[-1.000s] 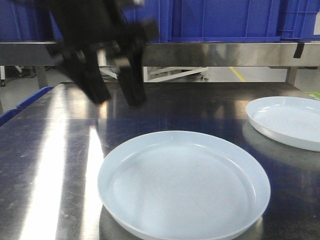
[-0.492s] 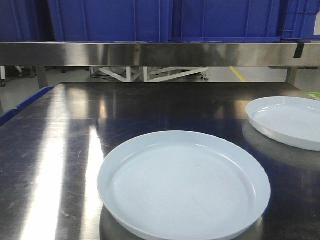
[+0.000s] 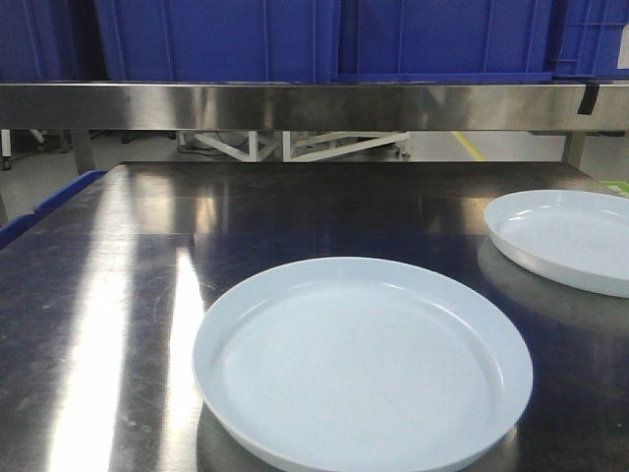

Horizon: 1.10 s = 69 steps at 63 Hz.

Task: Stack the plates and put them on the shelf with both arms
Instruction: 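Raise the open left gripper away from the plate, then move the right gripper to the other white plate's rim and grasp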

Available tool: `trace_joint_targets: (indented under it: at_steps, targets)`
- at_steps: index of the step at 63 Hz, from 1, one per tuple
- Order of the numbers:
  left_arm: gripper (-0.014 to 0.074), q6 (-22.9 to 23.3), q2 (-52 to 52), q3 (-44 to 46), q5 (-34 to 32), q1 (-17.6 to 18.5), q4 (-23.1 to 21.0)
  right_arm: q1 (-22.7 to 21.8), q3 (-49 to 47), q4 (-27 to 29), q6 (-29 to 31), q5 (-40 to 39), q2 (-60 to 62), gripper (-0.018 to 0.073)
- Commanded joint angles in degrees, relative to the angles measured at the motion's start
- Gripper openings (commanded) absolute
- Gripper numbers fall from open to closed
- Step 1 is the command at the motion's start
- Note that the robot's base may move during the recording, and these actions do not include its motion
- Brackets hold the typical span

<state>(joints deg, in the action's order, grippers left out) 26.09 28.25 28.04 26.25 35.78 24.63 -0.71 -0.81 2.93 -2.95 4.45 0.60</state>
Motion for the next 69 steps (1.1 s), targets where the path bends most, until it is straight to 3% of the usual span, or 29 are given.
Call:
trace_joint_targets:
  at_steps: [1,17,28,38,47,52,62,69]
  targets:
    - [0.0084,1.2,-2.6,-1.2,-8.4,0.4,1.2,-0.2,-6.1,-0.1,0.1,-0.1,1.2,0.0056]
    - [0.0084,1.2,-3.5,-2.6,-10.5,0.4,1.2,-0.2,-28.5,-0.1,0.1,18.4,-9.2,0.0056]
    - [0.0084,1.2,-3.5,-2.6,-11.0,0.4,1.2,-0.2,-46.1,-0.1,0.1,31.7,-25.5,0.0056]
    - [0.0084,1.2,-3.5,-2.6,-11.0,0.4,1.2,-0.2,-61.9,-0.1,0.1,48.6,-42.7,0.0059]
    - [0.0084,1.2,-3.5,-2.6,-10.9,0.4,1.2,-0.2,-69.0,-0.2,0.2,57.0,-53.9,0.0064]
    - [0.0084,1.2,-3.5,-2.6,-10.9,0.4,1.2,-0.2,-70.6,-1.5,0.2,58.1,-59.2,0.0113]
    - [0.0084,1.2,-3.5,-2.6,-10.4,0.4,1.2,-0.3,-70.7,-4.5,0.2,56.4,-68.5,0.0371]
    - [0.0084,1.2,-3.5,-2.6,-10.4,0.4,1.2,-1.1,-70.7,-4.5,0.2,53.9,-73.5,0.0493]
